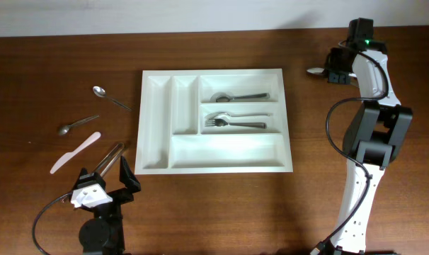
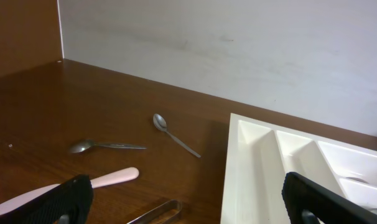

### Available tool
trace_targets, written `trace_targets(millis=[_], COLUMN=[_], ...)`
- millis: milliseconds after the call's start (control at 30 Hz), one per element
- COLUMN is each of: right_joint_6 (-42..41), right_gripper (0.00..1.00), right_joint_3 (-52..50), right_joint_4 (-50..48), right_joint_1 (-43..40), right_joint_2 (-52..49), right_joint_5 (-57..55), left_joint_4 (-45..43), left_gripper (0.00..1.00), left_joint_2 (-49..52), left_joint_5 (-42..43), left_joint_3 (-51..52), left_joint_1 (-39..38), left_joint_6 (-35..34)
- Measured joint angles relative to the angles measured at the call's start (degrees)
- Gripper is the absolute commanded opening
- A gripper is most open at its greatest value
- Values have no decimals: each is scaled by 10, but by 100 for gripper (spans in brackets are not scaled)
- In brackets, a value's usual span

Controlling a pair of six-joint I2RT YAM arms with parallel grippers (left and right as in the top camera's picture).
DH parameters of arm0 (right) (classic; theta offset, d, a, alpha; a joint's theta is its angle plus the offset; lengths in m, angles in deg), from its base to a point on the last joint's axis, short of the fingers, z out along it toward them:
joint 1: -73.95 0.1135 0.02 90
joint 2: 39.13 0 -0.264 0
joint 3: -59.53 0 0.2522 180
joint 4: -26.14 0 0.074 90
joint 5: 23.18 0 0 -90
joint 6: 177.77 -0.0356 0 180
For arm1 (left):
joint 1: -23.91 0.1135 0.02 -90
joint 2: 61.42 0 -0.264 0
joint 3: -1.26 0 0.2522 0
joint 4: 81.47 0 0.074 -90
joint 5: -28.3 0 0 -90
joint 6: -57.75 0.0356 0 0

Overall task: Pack container
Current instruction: 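Lower the right gripper and close it on the second spoon, then lift the spoon and carry it over the tray's upper compartment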

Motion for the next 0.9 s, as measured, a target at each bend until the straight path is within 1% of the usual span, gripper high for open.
trace_targets(millis=[133, 400, 433, 633, 900], right_joint_6=[17, 57, 63, 87, 92], right_gripper=[16, 14, 4, 4, 4], right_joint_3=[0, 0, 0, 1, 1], right_joint_4=[0, 0, 0, 0, 1], right_joint_1=[0, 0, 0, 0, 0], right_joint_2=[0, 0, 0, 0, 0], right_joint_5=[2, 11, 11, 20, 20], left_joint_4=[0, 0, 0, 0, 0], left_gripper=[99, 99, 99, 99, 99], left_joint_2=[0, 0, 0, 0, 0], left_joint_5=[0, 0, 0, 0, 0], left_joint_3=[0, 0, 0, 0, 0], left_joint_1=[0, 0, 0, 0, 0], left_joint_6=[0, 0, 0, 0, 0])
